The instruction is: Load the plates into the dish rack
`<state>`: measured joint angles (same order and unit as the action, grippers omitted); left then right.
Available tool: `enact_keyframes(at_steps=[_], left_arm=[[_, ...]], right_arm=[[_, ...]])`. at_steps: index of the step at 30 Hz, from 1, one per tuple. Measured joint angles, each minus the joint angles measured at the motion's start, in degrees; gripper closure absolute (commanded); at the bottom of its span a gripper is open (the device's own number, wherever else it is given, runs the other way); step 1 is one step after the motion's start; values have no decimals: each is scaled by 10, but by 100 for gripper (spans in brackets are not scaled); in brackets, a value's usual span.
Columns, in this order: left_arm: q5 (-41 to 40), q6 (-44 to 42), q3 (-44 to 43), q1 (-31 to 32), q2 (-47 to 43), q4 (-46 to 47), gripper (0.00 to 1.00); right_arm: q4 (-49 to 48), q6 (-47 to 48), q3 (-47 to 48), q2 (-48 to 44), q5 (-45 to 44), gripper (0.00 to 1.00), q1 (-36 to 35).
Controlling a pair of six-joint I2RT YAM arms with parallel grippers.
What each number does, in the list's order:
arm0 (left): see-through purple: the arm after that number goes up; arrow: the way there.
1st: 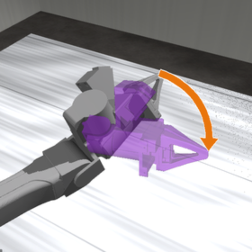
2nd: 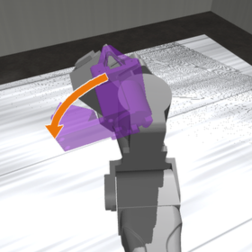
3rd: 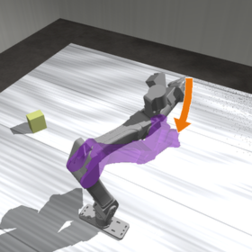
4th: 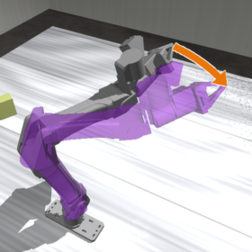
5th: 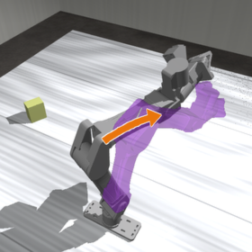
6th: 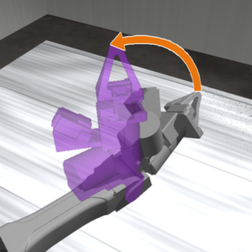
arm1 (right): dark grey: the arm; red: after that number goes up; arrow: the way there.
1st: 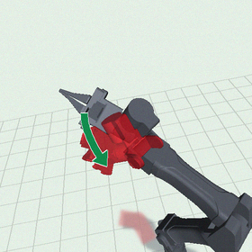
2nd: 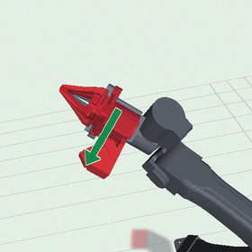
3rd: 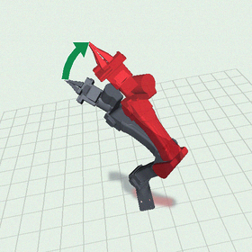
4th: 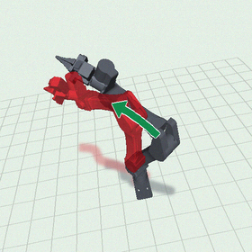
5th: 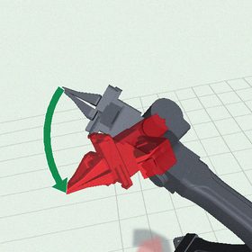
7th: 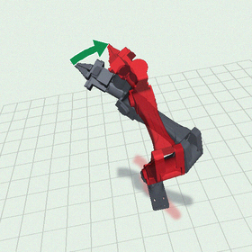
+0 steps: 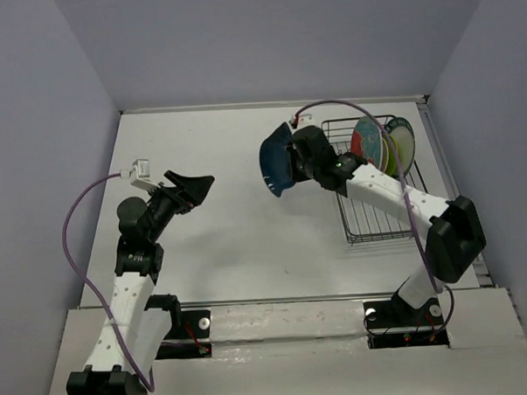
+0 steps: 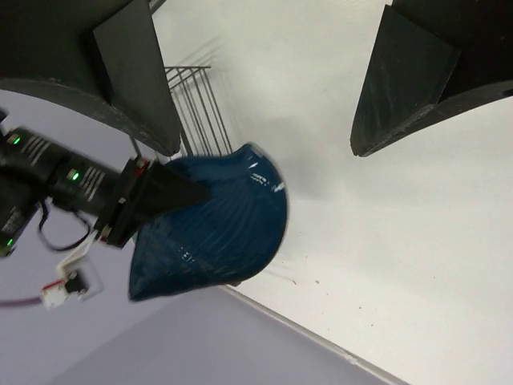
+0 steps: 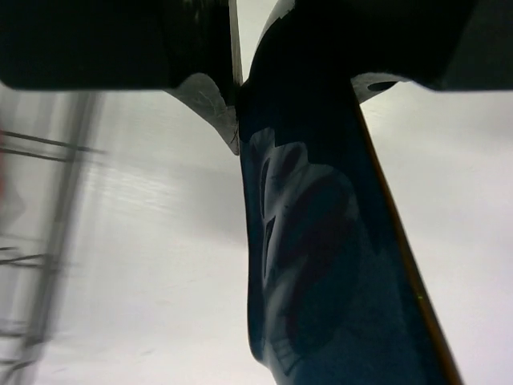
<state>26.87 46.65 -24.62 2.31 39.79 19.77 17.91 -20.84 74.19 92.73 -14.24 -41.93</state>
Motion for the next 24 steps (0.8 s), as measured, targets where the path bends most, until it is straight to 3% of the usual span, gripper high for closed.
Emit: enact_keyframes(at_steps=[6,11,18,24], left_arm=[[-10,-148,-98,41,1,-124,1],[-54,-242,-122,137,1,-199,1],[-104,-306,-122,219,1,-254,1],[-119,-323,-122,244,-24,-268,1]], right_arm=[[197,93,147,-46,-108,93,56],[280,120,232,-61,-181,93,67],[390,123,320,2,-259,93,100],[459,118,342,61,-270,93,134]])
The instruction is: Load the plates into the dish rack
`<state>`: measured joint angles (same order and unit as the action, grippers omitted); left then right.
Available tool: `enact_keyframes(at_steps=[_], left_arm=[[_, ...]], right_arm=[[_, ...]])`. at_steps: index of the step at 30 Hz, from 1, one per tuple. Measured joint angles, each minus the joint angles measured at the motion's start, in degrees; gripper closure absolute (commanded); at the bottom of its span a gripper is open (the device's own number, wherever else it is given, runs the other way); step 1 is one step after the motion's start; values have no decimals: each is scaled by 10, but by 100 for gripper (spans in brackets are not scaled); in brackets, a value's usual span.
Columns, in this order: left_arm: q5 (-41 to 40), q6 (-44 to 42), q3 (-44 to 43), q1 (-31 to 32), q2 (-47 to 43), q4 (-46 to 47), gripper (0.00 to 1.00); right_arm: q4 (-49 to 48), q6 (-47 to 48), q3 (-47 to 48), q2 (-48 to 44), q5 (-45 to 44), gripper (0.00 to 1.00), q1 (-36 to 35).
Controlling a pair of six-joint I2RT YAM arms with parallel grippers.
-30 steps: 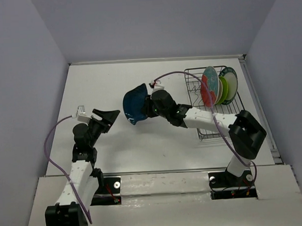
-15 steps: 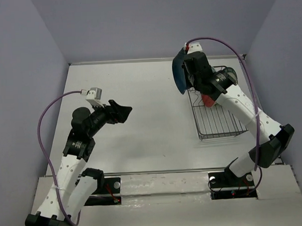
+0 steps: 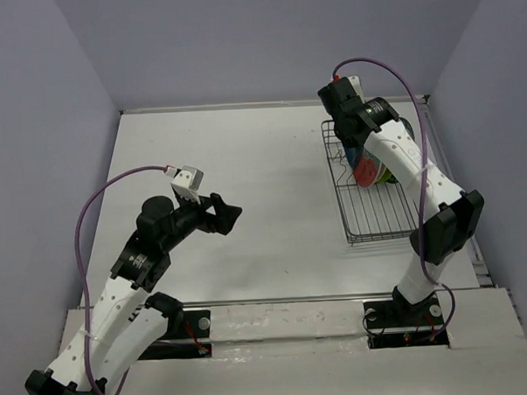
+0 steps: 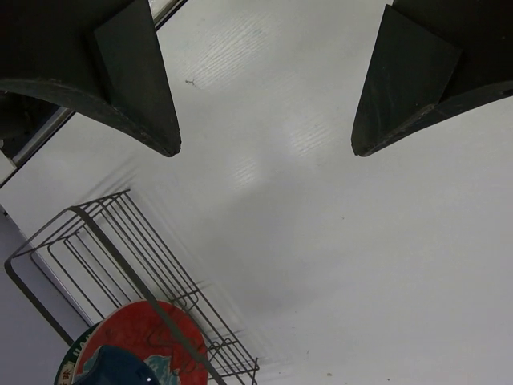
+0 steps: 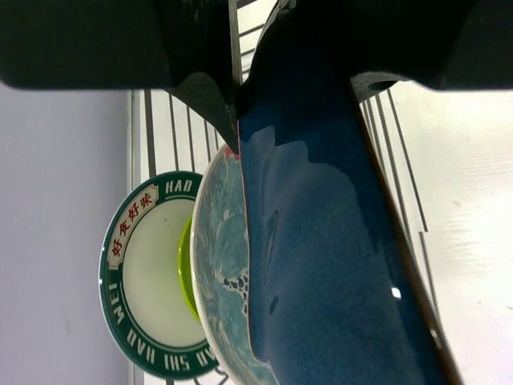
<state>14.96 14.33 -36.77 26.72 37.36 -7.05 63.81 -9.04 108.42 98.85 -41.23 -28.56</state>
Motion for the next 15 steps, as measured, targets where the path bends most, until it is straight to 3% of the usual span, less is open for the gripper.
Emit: enact_keyframes(at_steps=[15], left_arm=[[-2,-5,0,33,-32,-1,1]], right_arm=[[40,-13,23,91,41,93,61]])
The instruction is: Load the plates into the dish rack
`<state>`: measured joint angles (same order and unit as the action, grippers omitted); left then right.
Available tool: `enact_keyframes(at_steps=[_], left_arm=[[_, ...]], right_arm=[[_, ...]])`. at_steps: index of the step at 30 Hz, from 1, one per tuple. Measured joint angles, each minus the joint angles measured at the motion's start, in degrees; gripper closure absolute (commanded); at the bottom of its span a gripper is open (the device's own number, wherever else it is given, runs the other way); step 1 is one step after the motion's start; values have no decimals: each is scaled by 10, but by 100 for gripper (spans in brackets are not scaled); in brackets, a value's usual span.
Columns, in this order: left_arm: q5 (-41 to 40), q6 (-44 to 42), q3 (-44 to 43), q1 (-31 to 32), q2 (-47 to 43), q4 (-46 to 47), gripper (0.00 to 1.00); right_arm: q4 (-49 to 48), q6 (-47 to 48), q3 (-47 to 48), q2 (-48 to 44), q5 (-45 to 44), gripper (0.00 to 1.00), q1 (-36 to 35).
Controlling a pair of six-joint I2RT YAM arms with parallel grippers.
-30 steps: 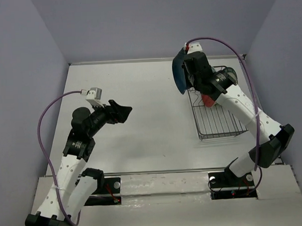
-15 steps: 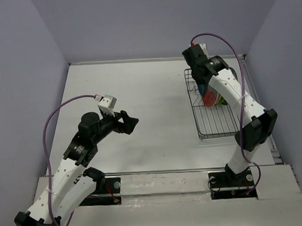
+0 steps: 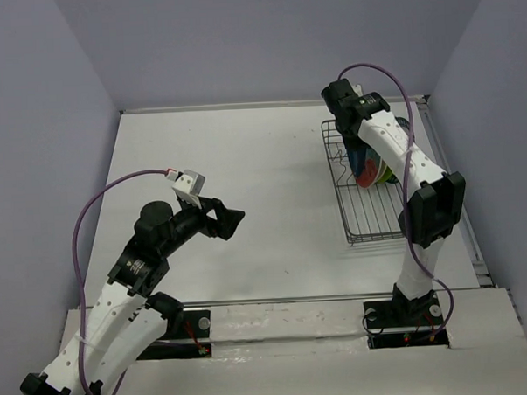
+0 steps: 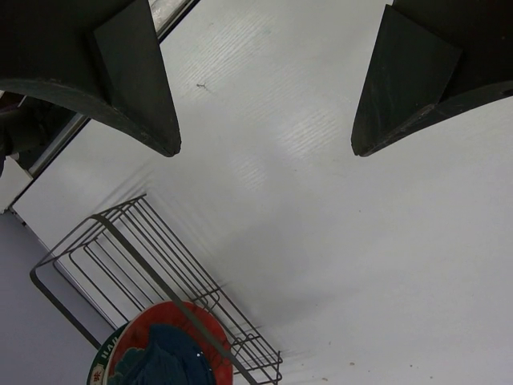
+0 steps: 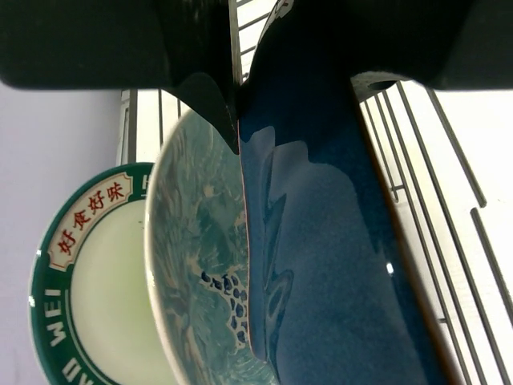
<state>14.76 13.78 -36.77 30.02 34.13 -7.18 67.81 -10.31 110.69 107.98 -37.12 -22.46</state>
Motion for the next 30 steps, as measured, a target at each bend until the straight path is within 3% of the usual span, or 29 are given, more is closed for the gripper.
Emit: enact_keyframes(at_steps=[25,28,29,30], left_arm=[[0,0,0,0,1,0,1],[-1,0,0,0,1,0,1],[-1,0,0,0,1,0,1],[-1,0,0,0,2,0,1]], right_arm=[[-27,8,10,103,87,93,22],[-28,8,10,105,87,77,22],[-29,8,10,105,87,60,22],[-29,8,10,105,87,52,22]])
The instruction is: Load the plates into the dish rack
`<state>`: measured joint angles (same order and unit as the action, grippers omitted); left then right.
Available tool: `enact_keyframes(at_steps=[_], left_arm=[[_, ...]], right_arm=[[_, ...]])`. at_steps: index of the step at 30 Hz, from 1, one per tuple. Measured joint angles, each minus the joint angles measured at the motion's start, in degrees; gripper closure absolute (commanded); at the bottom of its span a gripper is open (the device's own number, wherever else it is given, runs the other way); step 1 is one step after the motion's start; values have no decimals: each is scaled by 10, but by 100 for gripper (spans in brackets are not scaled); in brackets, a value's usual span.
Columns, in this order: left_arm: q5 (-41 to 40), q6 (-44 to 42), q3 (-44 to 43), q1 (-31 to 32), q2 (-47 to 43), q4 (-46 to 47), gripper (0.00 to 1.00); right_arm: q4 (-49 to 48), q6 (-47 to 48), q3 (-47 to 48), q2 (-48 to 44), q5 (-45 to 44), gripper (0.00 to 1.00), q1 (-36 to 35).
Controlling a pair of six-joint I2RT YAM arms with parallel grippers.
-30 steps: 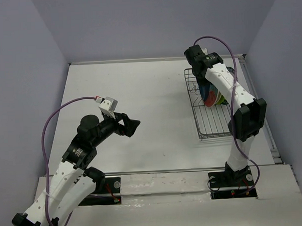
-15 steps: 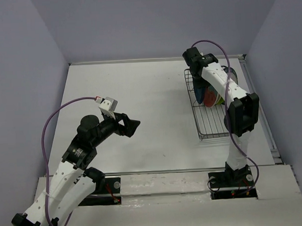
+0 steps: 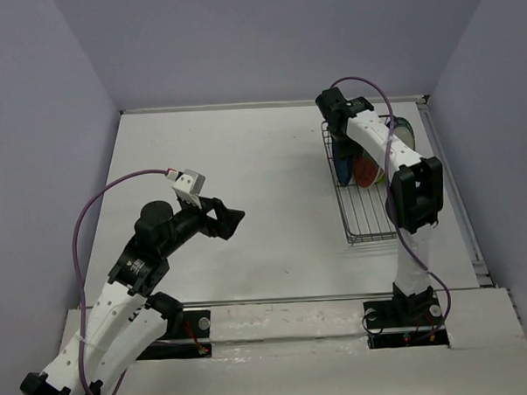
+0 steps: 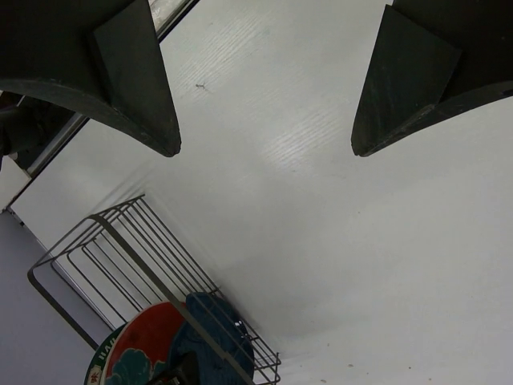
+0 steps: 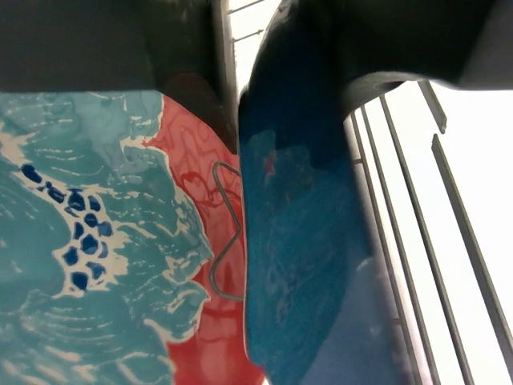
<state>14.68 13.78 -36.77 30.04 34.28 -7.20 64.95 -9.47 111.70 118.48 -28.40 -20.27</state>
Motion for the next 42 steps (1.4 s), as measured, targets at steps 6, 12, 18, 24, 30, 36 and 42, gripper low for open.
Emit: enact_keyframes(at_steps=[6,12,18,24,30,36,42], left_arm=[[-4,0,0,0,6,-1,1],[-17,0,0,0,12,-5,1],[-46,-2,0,0,14,-8,1],[-114,-2,0,0,-14,-16,1],[-137,4,-2,0,-53,-1,1],[-144,19,-35,0,-44,31,1],[-150,27,-42,0,-32,62,1]], right_arm=[[-12,11,12,-3,-4,25,0],[-47,14,4,-61,7,20,0],[-151,18,-114,-258,89,0,0],[-426,-2,-458,-636,264,0,0],[-568,-58,-646,-889,320,0,-1],[-577,-90,-709,-970,321,0,-1],[-568,-95,-711,-1041,325,0,-1]])
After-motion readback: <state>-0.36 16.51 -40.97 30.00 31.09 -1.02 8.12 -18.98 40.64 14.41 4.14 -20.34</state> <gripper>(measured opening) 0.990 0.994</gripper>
